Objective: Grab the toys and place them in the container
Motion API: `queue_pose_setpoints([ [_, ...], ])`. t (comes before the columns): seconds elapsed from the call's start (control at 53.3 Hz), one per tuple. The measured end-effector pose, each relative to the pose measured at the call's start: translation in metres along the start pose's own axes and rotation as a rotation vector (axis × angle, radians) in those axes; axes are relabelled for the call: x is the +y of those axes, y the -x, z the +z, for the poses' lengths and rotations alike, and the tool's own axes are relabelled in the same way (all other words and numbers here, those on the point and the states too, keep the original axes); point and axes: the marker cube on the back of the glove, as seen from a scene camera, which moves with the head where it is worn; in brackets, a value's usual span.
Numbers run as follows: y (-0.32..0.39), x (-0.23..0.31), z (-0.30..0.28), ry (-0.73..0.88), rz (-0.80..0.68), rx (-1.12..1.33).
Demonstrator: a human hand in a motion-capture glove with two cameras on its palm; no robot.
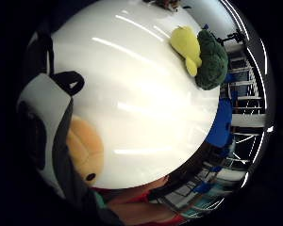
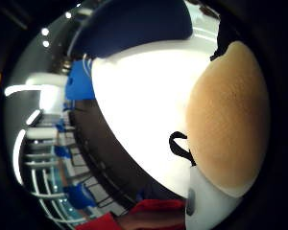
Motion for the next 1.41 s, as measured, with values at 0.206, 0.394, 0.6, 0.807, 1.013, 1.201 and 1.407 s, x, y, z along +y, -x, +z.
queue_pose_setpoints([
  [0.206, -0.006, 0.003, -0.009, -0.004, -0.003, -0.05],
  [0.394, -0.032, -0.003, -0.031, 0.03, 0.014, -0.047],
  [0.6, -0.058, -0.03, -0.069, 0.029, 0.072, -0.027],
  [0.807, -0.047, -0.072, -0.112, 0.03, 0.062, -0.028],
  [1.013, -0.011, -0.126, -0.144, 0.048, 0.029, -0.007],
  [1.201, 0.034, -0.193, -0.146, 0.101, -0.008, 0.032],
  [1.407, 0.07, -0.25, -0.141, 0.121, -0.015, 0.043],
])
